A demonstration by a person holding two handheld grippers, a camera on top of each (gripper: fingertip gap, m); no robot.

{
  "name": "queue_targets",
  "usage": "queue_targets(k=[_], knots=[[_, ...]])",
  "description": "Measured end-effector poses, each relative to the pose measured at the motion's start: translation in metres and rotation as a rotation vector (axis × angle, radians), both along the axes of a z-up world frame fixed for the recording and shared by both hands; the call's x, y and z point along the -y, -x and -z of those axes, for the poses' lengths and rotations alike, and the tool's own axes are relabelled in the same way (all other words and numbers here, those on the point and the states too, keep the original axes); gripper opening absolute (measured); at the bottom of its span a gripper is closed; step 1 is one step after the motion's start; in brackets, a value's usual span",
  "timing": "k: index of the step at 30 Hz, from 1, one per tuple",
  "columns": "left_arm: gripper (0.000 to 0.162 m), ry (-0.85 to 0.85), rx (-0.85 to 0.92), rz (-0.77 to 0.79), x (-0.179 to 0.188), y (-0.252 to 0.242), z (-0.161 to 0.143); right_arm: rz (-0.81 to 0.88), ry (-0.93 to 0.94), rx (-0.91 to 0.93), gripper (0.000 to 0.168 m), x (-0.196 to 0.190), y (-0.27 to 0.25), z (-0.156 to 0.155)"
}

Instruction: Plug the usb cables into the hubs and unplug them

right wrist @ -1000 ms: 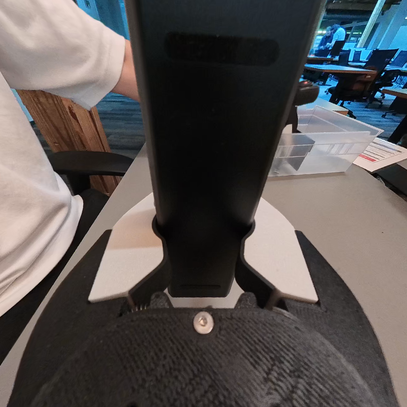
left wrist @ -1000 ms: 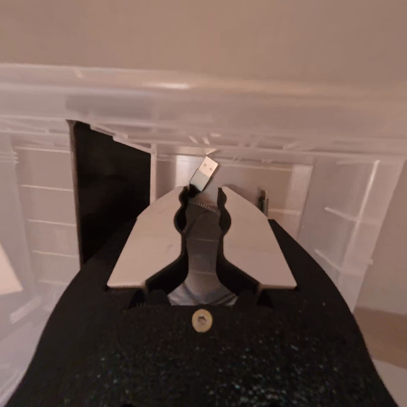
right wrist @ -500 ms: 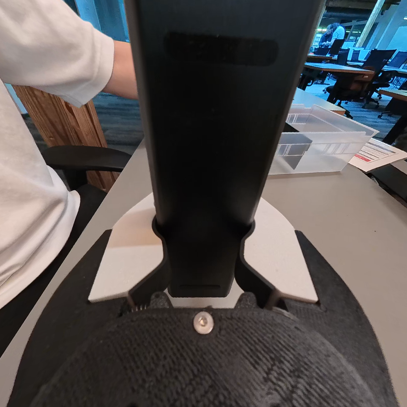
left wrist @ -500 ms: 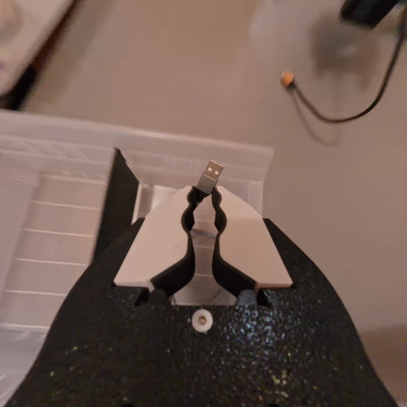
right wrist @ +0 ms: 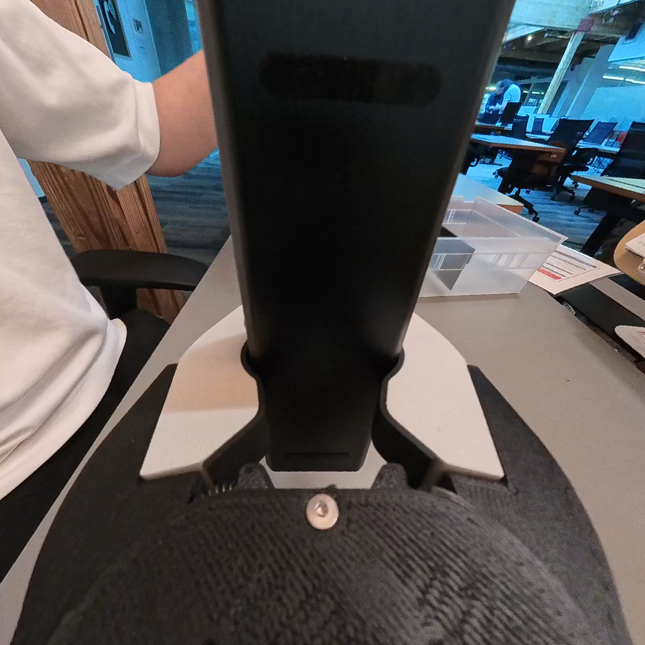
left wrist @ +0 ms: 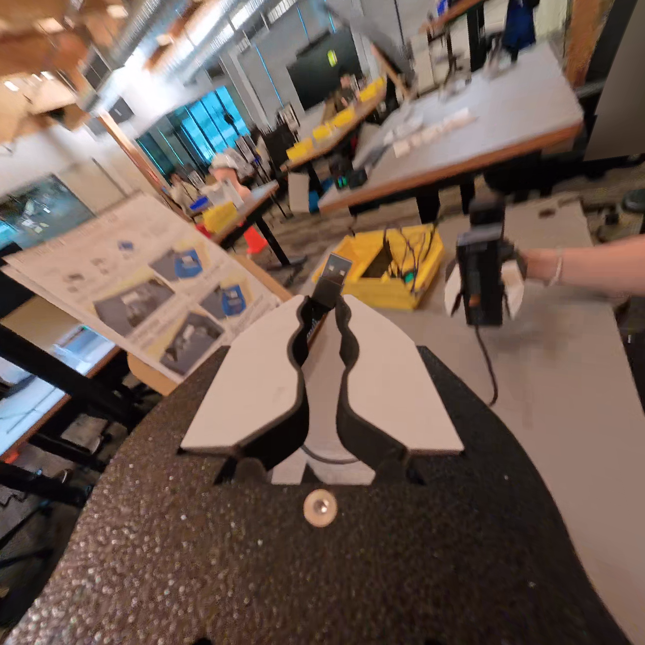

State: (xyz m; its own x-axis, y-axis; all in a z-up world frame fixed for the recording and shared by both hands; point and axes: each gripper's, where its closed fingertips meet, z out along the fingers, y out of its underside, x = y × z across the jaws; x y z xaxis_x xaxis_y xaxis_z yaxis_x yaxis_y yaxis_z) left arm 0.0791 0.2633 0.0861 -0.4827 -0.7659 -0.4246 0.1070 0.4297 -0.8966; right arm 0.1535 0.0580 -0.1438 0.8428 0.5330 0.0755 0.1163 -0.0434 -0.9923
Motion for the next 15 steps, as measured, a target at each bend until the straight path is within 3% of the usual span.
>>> queue_targets(k=[4,8,12,15], knots=[[0.013,0.133,0.233,0.032,0.046,0.034,-0.096,0.011,-0.020,-0.008,0.073,0.005,-0.005,-0.006],[0.013,0.186,0.463,-0.012,0.060,0.073,-0.179,0.030,-0.039,-0.005,0.073,0.010,-0.011,-0.012],[0.013,0.212,0.559,-0.038,0.060,0.089,-0.223,0.044,-0.067,-0.011,0.073,0.017,-0.016,-0.020],[0.012,0.204,0.520,-0.023,0.064,0.080,-0.226,0.051,-0.079,-0.019,0.073,0.020,-0.020,-0.023]])
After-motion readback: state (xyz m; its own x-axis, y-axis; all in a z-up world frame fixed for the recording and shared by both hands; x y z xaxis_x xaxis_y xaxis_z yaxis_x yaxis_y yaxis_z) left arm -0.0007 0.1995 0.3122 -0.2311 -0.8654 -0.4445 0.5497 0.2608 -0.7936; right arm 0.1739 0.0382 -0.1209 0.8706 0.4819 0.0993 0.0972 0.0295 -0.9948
